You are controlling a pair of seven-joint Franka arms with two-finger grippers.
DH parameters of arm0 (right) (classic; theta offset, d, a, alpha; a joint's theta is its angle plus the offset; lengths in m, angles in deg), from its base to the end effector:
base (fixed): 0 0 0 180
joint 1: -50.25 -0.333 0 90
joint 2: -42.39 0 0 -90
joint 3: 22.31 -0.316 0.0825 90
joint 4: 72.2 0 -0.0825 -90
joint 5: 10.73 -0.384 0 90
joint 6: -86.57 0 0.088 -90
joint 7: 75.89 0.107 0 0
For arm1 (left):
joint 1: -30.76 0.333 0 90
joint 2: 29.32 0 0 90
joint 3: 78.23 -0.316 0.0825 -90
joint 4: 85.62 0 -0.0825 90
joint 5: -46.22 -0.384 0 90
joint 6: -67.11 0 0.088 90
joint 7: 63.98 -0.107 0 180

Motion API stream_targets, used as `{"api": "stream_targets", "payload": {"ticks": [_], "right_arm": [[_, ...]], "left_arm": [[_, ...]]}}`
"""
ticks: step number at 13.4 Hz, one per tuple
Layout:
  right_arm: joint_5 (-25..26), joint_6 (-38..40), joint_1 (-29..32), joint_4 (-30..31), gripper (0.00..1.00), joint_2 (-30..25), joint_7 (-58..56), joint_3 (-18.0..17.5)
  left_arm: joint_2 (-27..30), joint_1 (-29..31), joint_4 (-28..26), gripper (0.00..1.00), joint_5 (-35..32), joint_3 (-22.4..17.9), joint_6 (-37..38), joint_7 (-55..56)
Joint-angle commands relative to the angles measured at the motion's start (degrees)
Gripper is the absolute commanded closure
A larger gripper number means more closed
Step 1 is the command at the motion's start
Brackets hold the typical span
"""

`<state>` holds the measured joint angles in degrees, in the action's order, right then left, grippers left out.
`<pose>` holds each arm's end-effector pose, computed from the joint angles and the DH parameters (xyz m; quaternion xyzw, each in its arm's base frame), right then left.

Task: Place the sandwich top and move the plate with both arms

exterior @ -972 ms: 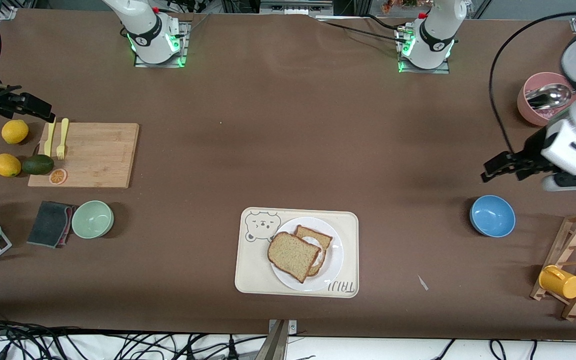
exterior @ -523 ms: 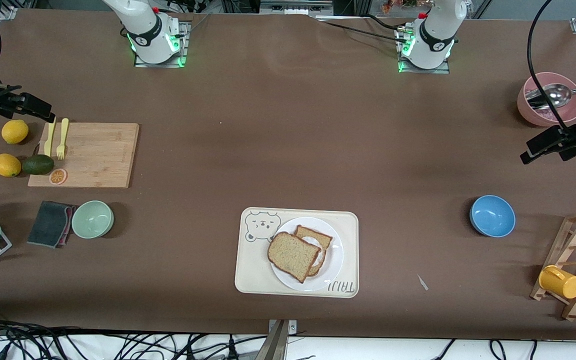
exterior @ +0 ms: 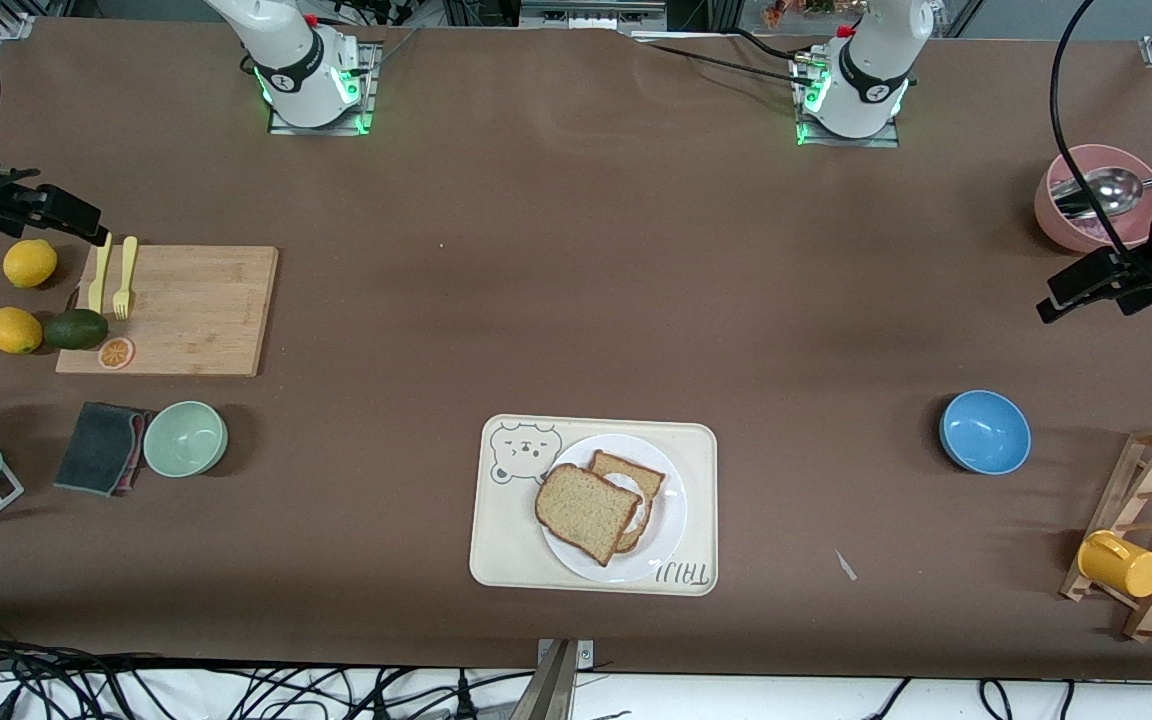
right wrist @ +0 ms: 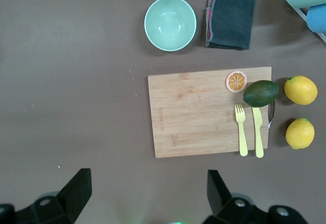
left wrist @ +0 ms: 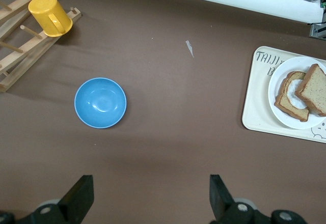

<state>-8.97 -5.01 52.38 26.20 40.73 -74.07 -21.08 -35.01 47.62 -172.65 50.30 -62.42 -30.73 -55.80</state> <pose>0.5412 -0.0351 0.5737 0.9979 -0.0440 -0.0452 0.0144 0.5970 0.0124 0.6073 0.9941 0.0847 0.0434 0.0517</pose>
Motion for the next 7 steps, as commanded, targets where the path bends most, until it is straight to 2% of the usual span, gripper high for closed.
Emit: {"api": "stream_targets", "payload": {"ticks": [1,7], "right_arm": [[-0.79,0.53,0.42,-1.28,0.0,0.6,0.29,-0.26],[-0.79,0.44,0.34,-1.28,0.0,0.6,-0.15,-0.26]], "left_arm": [[0.07,0.01,1.42,0.0,-2.41,0.45,1.68,1.23],[0.07,-0.95,1.43,0.0,-2.41,-1.04,1.77,0.0]]}}
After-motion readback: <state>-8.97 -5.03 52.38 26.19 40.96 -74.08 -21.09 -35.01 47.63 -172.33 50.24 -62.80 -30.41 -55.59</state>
